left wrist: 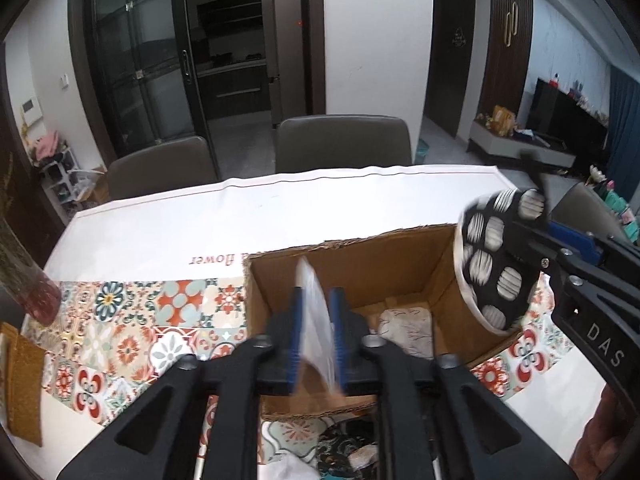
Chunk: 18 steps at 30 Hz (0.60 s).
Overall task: Organize soft objects
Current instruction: 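Open both tools over the box to drop the eye mask and white cloth, then withdraw both tools from the box back toward the scarf and towel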
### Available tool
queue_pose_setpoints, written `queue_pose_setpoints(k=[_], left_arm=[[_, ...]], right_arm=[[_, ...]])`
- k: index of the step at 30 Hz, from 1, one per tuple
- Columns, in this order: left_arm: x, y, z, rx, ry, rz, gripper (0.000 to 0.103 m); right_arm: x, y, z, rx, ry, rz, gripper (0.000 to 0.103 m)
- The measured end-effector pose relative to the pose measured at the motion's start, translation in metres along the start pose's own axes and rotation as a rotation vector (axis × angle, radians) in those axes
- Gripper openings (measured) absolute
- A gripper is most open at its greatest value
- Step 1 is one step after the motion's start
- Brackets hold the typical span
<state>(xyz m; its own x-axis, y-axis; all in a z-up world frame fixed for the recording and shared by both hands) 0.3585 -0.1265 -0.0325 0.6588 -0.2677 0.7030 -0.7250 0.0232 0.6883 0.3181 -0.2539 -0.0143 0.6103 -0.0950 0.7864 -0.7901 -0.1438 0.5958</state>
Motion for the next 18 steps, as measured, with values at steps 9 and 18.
queue_pose_setpoints(k=[9, 18], left_arm=[[-0.001, 0.008, -0.011, 0.078, 0.025, 0.026, 0.073], [0.002, 0.022, -0.026, 0.111, 0.055, 0.057, 0.090]], right_arm=[[0.001, 0.005, -0.001, 0.010, -0.004, 0.020, 0.076], [0.006, 0.019, 0.001, -0.026, -0.025, 0.037, 0.081]])
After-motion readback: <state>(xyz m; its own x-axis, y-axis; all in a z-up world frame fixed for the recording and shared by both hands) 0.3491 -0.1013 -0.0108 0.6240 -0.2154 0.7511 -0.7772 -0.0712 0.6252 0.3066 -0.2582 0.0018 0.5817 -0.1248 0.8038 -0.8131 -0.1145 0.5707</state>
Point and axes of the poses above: each gripper's, at about its wrist camera, not at the fingertips, and y roughly against the way its jaws point, z to its right, x to its top, the point moved 8 cm from there along -y, roughly the way its jaws point, and after that the axes turned 12 degrees about x, right-handed, at the moved point
